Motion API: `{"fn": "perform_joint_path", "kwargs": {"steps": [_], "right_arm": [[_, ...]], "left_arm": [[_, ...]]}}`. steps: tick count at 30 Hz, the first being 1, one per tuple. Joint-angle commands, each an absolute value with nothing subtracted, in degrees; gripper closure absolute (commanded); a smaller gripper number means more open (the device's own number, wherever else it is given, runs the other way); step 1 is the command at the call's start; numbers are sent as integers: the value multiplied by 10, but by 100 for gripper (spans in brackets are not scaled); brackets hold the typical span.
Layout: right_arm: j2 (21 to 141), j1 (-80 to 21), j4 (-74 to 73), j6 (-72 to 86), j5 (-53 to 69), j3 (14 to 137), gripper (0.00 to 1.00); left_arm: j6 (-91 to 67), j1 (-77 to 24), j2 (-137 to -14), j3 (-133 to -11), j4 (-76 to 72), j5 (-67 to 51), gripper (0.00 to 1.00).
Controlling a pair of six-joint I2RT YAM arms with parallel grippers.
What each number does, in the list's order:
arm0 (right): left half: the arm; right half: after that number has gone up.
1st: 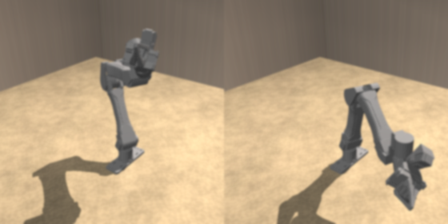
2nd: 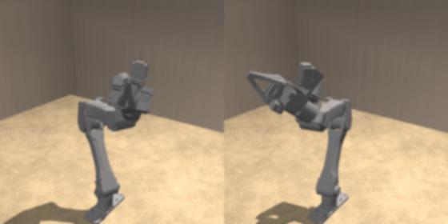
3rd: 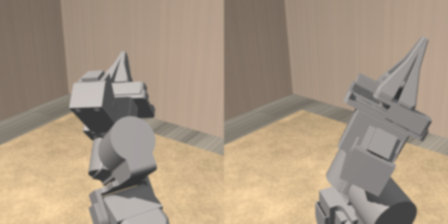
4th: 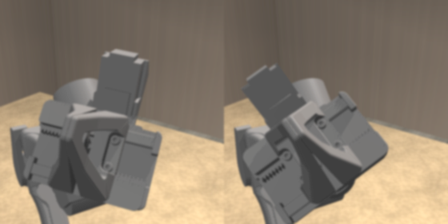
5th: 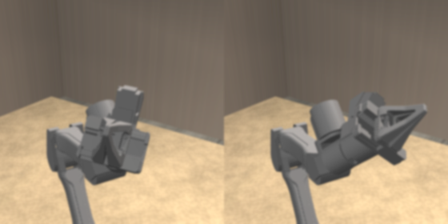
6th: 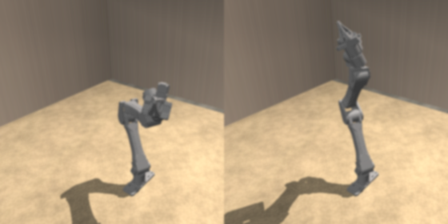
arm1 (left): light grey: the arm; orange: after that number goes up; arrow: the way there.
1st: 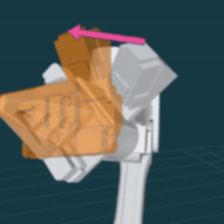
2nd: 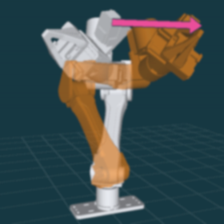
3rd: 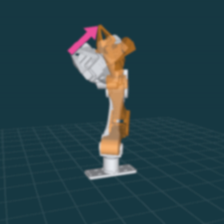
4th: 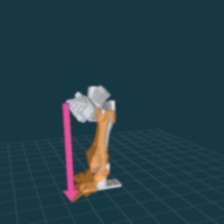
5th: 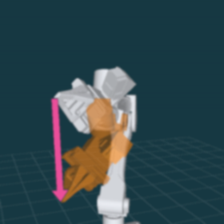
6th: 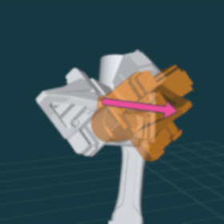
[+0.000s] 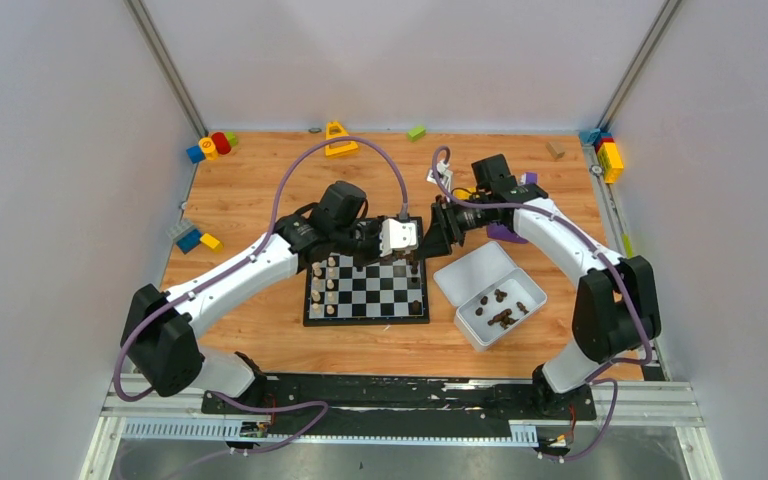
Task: Set up the chess pieces on the board
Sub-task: Place the chess piece on the chessboard.
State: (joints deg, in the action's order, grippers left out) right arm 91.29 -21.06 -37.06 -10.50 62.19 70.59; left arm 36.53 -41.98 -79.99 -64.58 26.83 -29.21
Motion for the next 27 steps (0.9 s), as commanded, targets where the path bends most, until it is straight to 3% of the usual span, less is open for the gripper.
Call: {"fn": "perform_joint_path", "kwargs": {"steps": [1,11,19,23,27], "right_arm": [[923,-219,-354,-102,658,738,44],[943,-234,-358,-104,676,752,57],[953,-244,-367,-111,676,755,61],[953,-245,-371,-117,679,755,72],[944,-242,-378,-127,674,755,90]], "left_arm": [[343,-420,-799,-674,264,-296,94],[335,-420,-799,-674,259,-296,93],[331,-420,-798,-675,257,-294,92],[330,-421,-796,-673,256,-293,92],[322,-420,-793,-670,252,-286,80]]}}
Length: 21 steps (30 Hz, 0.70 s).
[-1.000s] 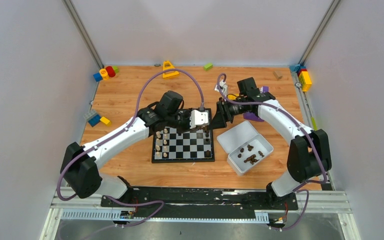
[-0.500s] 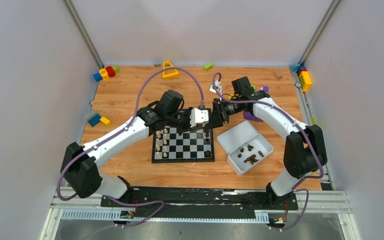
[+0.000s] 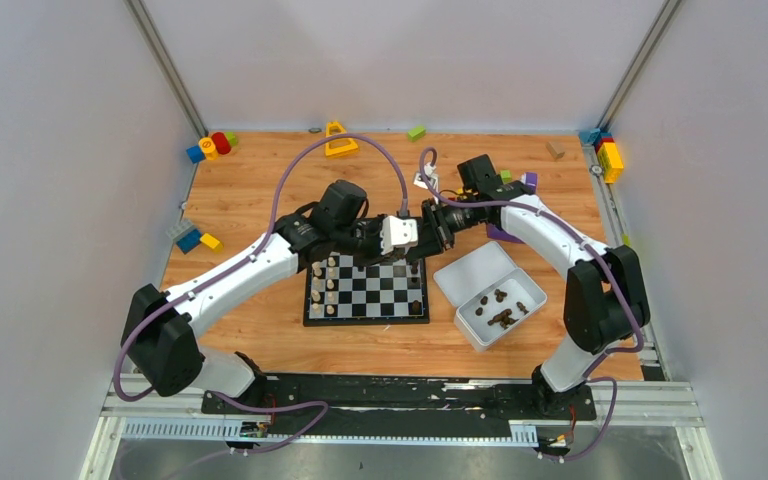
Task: Set up the chess pieces on the board
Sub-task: Place the chess piece on the chessboard.
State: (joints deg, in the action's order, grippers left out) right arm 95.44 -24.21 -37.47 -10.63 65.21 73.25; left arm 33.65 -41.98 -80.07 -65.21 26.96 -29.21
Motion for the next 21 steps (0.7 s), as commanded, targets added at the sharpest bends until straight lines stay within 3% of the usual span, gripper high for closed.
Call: {"fn": "perform_joint_path", "kwargs": {"steps": [1,3,7,11,15,21], "right_arm": [[941,-240,-379,-129,672,754,94],[932,-231,-380,-134,674,751,100],[909,-207,-388,-148,693,755,100],[882,-198,-388,-157,704,770,100],[872,-198,-376,-138,713,784,100],[864,-198,-351,-105,716,795,100]], "left_arm": [[315,-419,-790,-669,248,-285,72],[303,-414,-783,-667,241,-293,57],[254,-364,-773,-675,224,-382,31],[156,-291,-777,-693,175,-510,16],[66,-273,-784,-699,120,-577,13],[-116,-272,-808,-677,-41,-635,18]]}}
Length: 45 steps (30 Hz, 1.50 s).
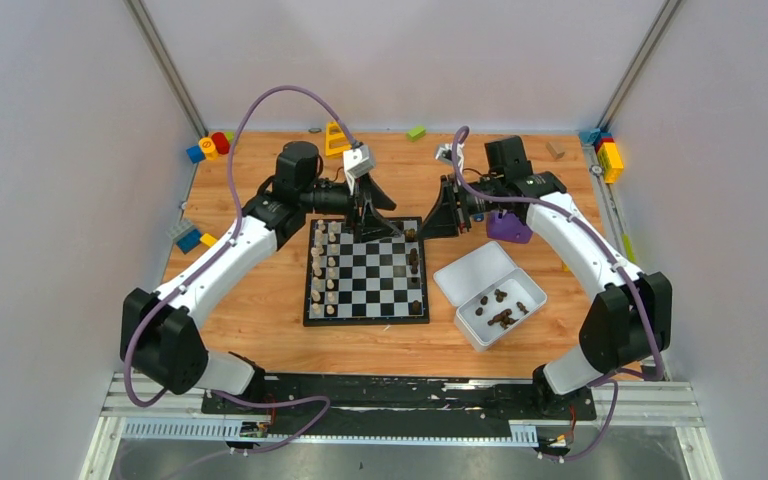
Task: Set up the chess pieces on the board
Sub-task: Place the chess piece on the chessboard.
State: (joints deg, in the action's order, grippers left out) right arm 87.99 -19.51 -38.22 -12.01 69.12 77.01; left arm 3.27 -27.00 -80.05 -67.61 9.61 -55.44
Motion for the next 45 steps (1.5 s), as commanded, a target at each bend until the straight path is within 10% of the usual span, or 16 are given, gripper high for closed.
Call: {"fn": "perform_joint_path", "kwargs": {"steps": [1,45], "right_arm": [[864,-198,-348,-100,717,796,100],[873,-190,-303,-41,714,806,100]], "left_arm": [[-155,-272,-813,-672,-77,-639,20],[-252,-279,-862,-652,-156,-671,74]]}}
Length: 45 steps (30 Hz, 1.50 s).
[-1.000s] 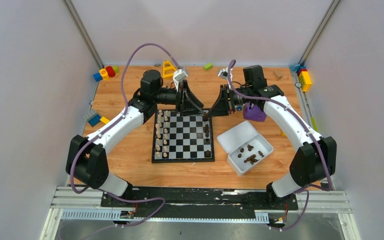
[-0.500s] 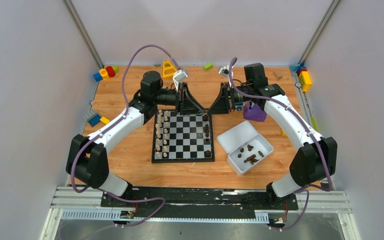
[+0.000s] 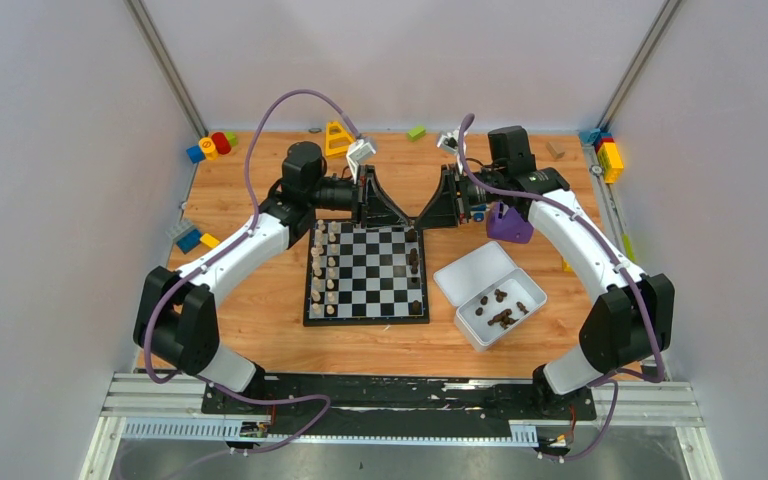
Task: Set up the chess pieces on the board
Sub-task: Place the chess piece on the chessboard.
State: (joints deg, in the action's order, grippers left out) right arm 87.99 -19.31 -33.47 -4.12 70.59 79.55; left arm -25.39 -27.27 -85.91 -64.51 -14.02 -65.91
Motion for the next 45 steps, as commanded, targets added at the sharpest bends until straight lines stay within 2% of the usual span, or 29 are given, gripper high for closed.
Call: {"fn": "perform_joint_path", "kwargs": {"steps": [1,5,9,12,14,15,21,26,33,45], "right_arm": [[873,-190,-302,-41,714,805,100],[873,-190,-299,-38,714,802,99],[874,-190,-295,-38,710,795,93],[869,-189,-296,-48,693,786,78],[861,-182,-298,-60,677,778,55],[856,-175,-299,-66,670,774,50],[817,-103,-304,-85,660,746,31],[765,-38,-306,-95,639,708,28],[696,60,-307,-81,623,666,26],[637,101,-306,-91,568,601,25]], "left_arm": [[-250,-279,-862,-653,-155,-671,75],[-245,-279,-862,-656,-148,-671,80],[-236,-279,-860,-662,-133,-669,94],[-206,-279,-857,-673,-96,-660,100],[-157,-279,-851,-687,-36,-645,100],[-113,-279,-848,-699,16,-638,100],[101,-291,-852,-770,271,-535,100],[199,-342,-886,-827,412,-392,100],[212,-400,-992,-936,519,-271,100],[230,-512,-1175,-1092,656,-119,100]]}}
